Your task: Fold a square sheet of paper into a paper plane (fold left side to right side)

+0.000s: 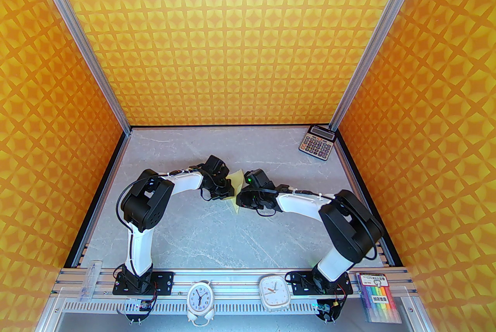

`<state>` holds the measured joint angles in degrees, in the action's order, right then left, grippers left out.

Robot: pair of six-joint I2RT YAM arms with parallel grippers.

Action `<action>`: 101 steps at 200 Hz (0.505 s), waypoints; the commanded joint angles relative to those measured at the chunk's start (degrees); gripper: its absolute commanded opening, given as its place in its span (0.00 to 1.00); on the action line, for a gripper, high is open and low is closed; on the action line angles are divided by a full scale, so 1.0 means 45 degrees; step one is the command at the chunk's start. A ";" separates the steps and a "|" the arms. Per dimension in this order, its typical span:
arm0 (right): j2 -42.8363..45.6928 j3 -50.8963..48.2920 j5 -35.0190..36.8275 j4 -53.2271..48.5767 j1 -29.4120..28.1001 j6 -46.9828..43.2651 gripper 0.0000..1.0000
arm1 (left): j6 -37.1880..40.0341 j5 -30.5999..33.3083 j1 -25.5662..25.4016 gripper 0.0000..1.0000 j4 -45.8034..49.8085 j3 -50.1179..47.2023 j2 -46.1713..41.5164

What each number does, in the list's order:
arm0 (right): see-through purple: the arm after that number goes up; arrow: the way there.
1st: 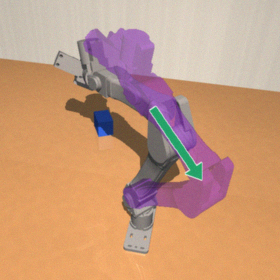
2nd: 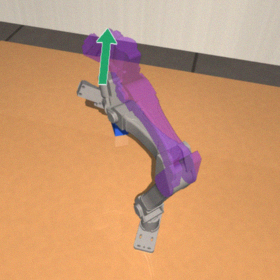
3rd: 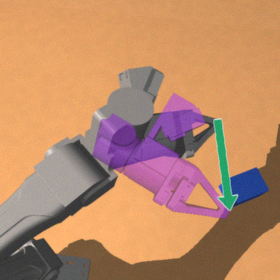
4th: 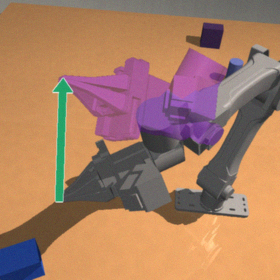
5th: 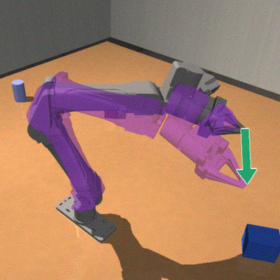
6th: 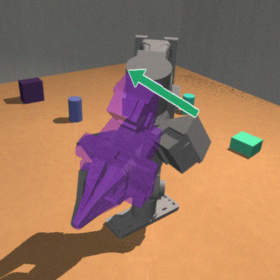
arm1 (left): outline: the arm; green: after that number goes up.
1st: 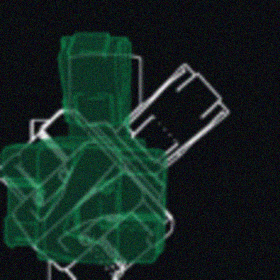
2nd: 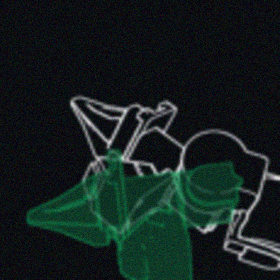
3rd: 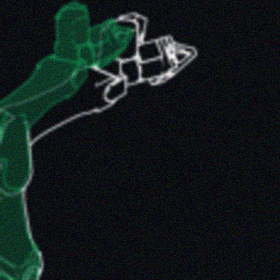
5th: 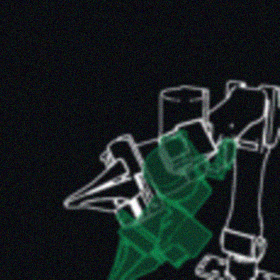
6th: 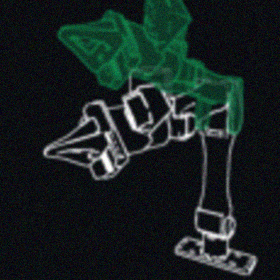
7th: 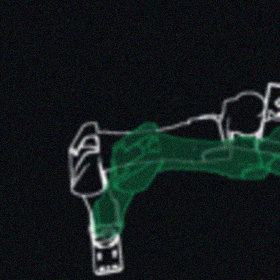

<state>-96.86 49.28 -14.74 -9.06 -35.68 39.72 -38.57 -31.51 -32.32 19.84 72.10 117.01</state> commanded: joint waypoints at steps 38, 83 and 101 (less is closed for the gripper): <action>-0.0654 0.0888 0.0342 -0.0368 -0.0350 -0.0473 0.19 | -0.0136 0.0129 -0.0111 0.07 0.0156 -0.0192 0.0443; -0.0723 0.1212 0.1295 -0.1226 -0.0634 -0.0919 0.08 | -0.0445 0.0196 -0.0105 0.07 0.0077 -0.0183 0.0443; -0.0722 0.1477 0.1790 -0.1727 -0.0770 -0.1303 0.07 | -0.0772 0.0215 -0.0115 0.11 -0.0042 -0.0249 0.0351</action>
<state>-99.77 53.52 -10.81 -12.78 -38.02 36.77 -39.70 -31.51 -32.32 19.73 72.10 117.03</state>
